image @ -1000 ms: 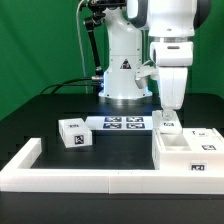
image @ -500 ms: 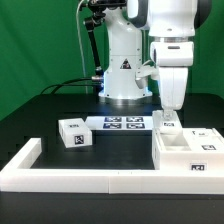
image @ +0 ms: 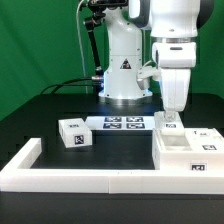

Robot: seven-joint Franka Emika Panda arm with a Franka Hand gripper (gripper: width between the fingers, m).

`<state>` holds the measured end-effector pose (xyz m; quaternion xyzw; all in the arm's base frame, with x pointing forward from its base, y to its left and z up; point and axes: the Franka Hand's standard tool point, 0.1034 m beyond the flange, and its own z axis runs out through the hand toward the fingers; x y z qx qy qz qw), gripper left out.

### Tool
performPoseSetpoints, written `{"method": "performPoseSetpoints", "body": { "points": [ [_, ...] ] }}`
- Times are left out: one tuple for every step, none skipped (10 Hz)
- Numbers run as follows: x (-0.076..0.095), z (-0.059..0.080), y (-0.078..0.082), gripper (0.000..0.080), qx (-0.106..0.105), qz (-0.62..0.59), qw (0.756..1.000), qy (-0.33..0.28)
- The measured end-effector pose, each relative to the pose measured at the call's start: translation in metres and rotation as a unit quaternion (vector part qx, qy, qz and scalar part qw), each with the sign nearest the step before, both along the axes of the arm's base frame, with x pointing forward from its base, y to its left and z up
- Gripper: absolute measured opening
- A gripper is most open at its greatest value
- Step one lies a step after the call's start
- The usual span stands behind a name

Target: Assemble cabinet

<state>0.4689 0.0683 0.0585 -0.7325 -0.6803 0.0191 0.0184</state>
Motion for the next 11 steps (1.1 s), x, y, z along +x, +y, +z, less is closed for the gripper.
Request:
{"method": "performPoseSetpoints", "body": {
  "points": [
    [0.005, 0.0, 0.0, 0.007, 0.002, 0.001, 1.0, -0.004],
    [0.007, 0.0, 0.0, 0.007, 0.002, 0.0, 1.0, -0.004],
    [0.008, 0.0, 0.0, 0.007, 0.003, 0.001, 1.0, -0.006],
    [0.008, 0.0, 0.0, 0.007, 0.003, 0.001, 1.0, -0.006],
    [0.008, 0.0, 0.0, 0.007, 0.003, 0.001, 1.0, -0.006],
    [0.008, 0.0, -0.001, 0.007, 0.003, 0.001, 1.0, -0.006],
    [0.008, 0.0, -0.001, 0.007, 0.003, 0.001, 1.0, -0.006],
    [0.009, 0.0, 0.0, 0.007, 0.003, 0.0, 1.0, -0.005],
    [0.017, 0.0, -0.001, 0.007, 0.002, -0.001, 1.0, -0.002],
    [0.027, 0.001, -0.002, 0.007, 0.002, -0.002, 1.0, -0.003],
    [0.033, 0.0, -0.002, 0.007, 0.003, -0.004, 1.0, -0.004]
  ]
}}
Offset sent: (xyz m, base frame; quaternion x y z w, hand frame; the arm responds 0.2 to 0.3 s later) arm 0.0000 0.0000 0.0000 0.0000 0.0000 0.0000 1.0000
